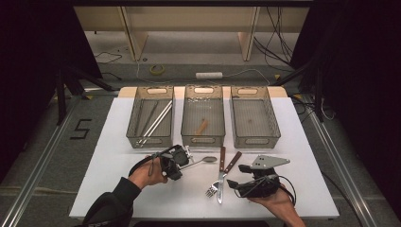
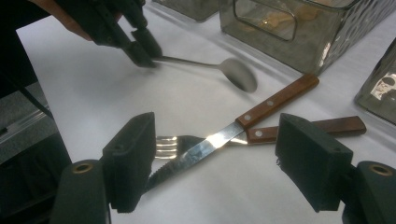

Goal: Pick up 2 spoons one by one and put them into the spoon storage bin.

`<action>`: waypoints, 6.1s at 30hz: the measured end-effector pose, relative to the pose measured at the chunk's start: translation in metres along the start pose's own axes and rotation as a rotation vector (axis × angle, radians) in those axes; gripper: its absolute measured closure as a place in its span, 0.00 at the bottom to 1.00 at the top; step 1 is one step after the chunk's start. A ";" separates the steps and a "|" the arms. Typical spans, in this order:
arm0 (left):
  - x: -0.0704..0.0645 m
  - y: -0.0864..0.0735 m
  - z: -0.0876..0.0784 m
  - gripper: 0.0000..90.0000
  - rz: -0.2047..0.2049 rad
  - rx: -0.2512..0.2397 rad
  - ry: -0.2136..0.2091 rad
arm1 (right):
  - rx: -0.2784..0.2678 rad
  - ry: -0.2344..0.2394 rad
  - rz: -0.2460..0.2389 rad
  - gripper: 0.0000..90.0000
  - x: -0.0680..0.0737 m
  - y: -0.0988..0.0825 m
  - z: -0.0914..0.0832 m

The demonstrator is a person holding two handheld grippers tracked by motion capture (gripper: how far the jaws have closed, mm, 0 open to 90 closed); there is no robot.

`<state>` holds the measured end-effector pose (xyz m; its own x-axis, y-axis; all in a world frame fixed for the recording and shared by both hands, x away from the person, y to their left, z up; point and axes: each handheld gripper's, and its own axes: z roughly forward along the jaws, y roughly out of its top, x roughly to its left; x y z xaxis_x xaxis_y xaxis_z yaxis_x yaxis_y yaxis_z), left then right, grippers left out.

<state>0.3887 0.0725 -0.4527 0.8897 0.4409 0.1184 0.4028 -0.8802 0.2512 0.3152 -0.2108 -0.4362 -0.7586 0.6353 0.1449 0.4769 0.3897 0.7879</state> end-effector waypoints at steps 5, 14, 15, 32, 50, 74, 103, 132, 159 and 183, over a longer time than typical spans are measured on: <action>0.006 0.000 -0.002 0.76 -0.009 -0.041 0.054 | 0.000 0.000 0.001 0.33 0.000 0.000 0.000; 0.013 0.006 0.009 0.69 -0.050 -0.058 0.071 | 0.002 0.004 -0.003 0.33 0.000 0.000 0.001; 0.014 0.006 0.010 0.69 -0.055 -0.060 0.062 | 0.002 0.005 -0.003 0.33 0.000 0.000 0.001; 0.009 0.020 0.016 0.91 -0.073 -0.013 -0.004 | 0.004 0.009 -0.005 0.34 0.001 0.001 0.002; 0.009 0.024 0.013 0.96 -0.074 0.003 0.005 | 0.003 0.010 0.000 0.34 0.000 0.002 0.002; 0.010 0.022 0.011 0.99 -0.093 -0.019 0.034 | 0.001 0.010 0.000 0.34 0.000 0.001 0.000; 0.006 0.027 -0.046 1.00 -0.084 -0.233 -0.100 | -0.006 0.009 0.004 0.34 -0.001 0.001 -0.001; 0.080 0.084 -0.080 1.00 -0.287 -0.435 0.008 | -0.012 0.013 0.013 0.34 -0.003 0.000 -0.002; 0.123 0.085 -0.036 1.00 -0.459 -0.416 0.078 | -0.011 0.018 0.011 0.34 -0.003 0.000 -0.002; 0.125 0.079 -0.015 0.83 -0.512 -0.380 0.070 | -0.012 0.018 0.011 0.34 -0.003 0.000 -0.002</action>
<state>0.5287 0.0605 -0.4034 0.5840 0.8104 -0.0478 0.6571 -0.4373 0.6139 0.3163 -0.2139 -0.4355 -0.7610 0.6275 0.1646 0.4803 0.3745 0.7931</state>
